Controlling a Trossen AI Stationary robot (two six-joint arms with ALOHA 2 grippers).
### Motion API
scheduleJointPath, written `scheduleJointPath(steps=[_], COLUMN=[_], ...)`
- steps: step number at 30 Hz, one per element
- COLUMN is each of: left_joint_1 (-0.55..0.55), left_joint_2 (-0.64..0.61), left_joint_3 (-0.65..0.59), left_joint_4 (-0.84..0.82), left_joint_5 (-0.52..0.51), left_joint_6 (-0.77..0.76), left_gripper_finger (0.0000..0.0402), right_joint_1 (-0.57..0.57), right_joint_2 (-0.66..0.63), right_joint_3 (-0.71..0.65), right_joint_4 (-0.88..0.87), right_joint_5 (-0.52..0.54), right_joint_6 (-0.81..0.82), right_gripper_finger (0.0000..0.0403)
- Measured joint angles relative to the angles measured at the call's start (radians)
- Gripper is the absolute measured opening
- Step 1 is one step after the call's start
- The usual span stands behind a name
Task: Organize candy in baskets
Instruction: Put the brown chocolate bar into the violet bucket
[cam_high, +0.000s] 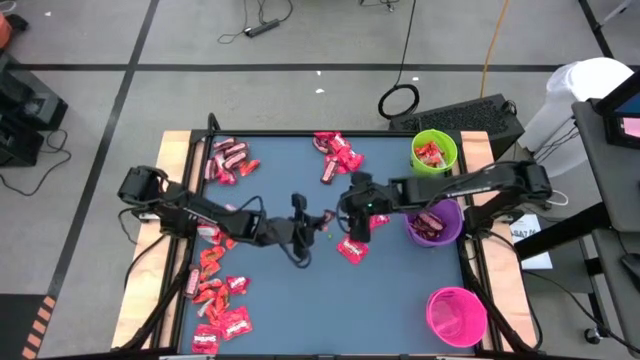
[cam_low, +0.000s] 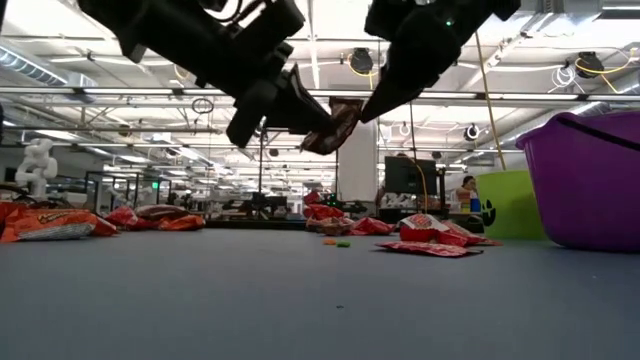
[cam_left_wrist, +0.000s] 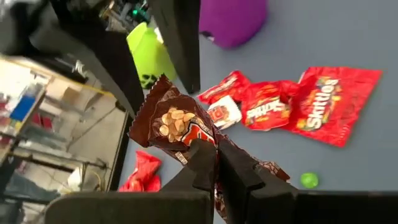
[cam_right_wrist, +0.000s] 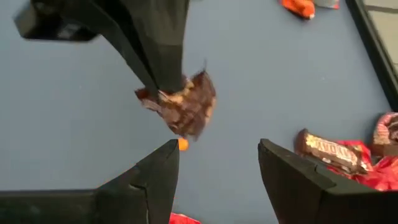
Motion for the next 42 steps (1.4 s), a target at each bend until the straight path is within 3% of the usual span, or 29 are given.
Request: scheduleJointPath(steps=[7, 16, 20, 28, 33, 37, 42], left_joint_1=[-0.005, -0.001, -0.001, -0.004, -0.008, -0.009, -0.009], left_joint_2=[0.000, -0.002, -0.002, -0.002, -0.002, -0.002, -0.002], left_joint_3=[0.000, 0.001, 0.001, 0.001, 0.001, 0.001, 0.002], left_joint_4=[0.008, 0.022, 0.032, 0.037, 0.045, 0.059, 0.040], left_joint_5=[-0.007, -0.004, -0.001, 0.002, -0.004, -0.004, 0.000], left_joint_6=[0.044, 0.040, 0.042, 0.036, 0.033, -0.019, -0.081], left_gripper_finger=[0.0014, 0.0014, 0.0014, 0.0014, 0.0016, 0.0044, 0.0115], right_joint_1=[0.006, 0.004, 0.003, 0.004, 0.004, 0.005, 0.005], right_joint_2=[0.022, 0.022, 0.022, 0.022, 0.022, 0.020, 0.005], right_joint_3=[0.000, 0.000, 0.000, 0.000, 0.000, 0.000, 0.000], right_joint_4=[0.047, 0.133, 0.138, 0.153, 0.147, 0.141, 0.118], right_joint_5=[-0.175, -0.172, -0.171, -0.137, -0.097, -0.095, -0.092], right_joint_6=[-0.001, -0.004, -0.007, -0.060, -0.077, -0.081, -0.081], right_gripper_finger=[0.0208, 0.0202, 0.0163, 0.0023, 0.0020, 0.0024, 0.0016])
